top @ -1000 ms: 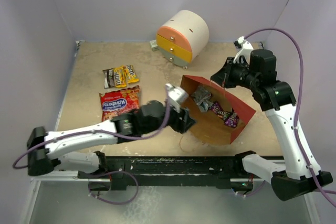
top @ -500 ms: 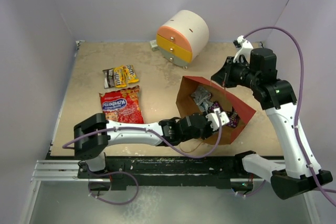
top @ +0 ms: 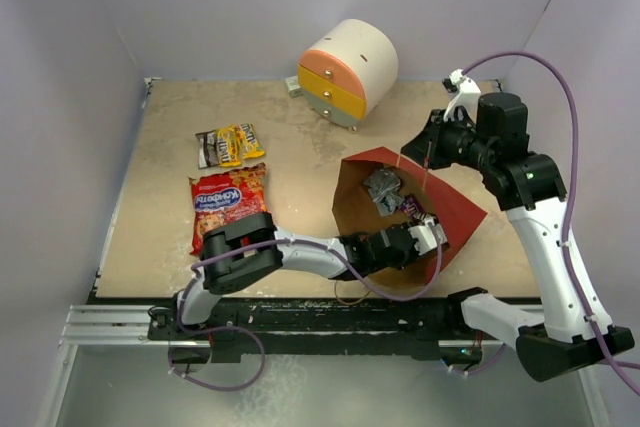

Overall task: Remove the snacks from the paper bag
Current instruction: Take out the snack from the paper bag, then place the snack at the center of the board.

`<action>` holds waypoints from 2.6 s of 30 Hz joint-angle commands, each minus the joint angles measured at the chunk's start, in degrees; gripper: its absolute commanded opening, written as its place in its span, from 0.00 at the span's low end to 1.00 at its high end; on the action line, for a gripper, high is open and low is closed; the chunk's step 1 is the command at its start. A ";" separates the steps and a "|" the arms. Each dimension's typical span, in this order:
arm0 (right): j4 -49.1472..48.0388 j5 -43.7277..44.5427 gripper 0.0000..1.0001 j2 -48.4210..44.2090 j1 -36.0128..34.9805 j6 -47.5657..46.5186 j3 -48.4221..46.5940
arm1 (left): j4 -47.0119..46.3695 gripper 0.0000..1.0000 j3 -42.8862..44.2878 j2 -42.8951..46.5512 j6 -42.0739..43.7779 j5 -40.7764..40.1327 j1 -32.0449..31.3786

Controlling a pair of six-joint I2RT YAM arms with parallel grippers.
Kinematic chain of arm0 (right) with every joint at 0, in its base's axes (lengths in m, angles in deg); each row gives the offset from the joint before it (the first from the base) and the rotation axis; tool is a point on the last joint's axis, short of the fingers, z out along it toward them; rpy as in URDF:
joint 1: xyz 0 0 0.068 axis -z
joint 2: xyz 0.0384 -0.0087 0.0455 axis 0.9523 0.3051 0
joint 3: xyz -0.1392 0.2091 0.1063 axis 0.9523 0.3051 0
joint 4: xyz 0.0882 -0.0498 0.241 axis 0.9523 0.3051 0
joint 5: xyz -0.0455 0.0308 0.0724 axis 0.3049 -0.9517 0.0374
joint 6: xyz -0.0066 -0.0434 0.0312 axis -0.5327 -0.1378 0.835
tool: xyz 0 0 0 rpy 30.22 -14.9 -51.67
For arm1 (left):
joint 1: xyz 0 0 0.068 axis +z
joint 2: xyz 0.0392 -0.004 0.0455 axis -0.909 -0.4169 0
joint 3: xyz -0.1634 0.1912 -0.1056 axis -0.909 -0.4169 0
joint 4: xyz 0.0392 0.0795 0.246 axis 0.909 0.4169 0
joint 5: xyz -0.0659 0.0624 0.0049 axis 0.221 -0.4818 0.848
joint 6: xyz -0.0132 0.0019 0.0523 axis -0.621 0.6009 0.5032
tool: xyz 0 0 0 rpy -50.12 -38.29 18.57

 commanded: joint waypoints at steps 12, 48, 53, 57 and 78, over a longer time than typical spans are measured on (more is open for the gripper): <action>1.66 -2.38 0.00 1.46 0.07 -4.88 -3.54 | 6.86 0.62 13.64 -6.71 21.19 13.35 7.92; 0.74 1.45 0.00 2.07 0.07 -3.92 -4.21 | 24.18 0.07 25.14 -8.37 26.95 17.77 11.79; -0.11 6.29 0.00 2.29 0.07 -2.35 -3.90 | 26.51 0.06 18.57 -0.77 20.86 20.13 11.79; -0.87 9.26 0.00 2.21 0.07 -0.57 -3.15 | 30.33 0.06 14.58 7.46 13.17 24.45 11.70; -10.66 7.39 0.00 -3.66 0.07 1.19 6.39 | 56.06 0.00 9.13 53.04 -31.97 -17.29 17.81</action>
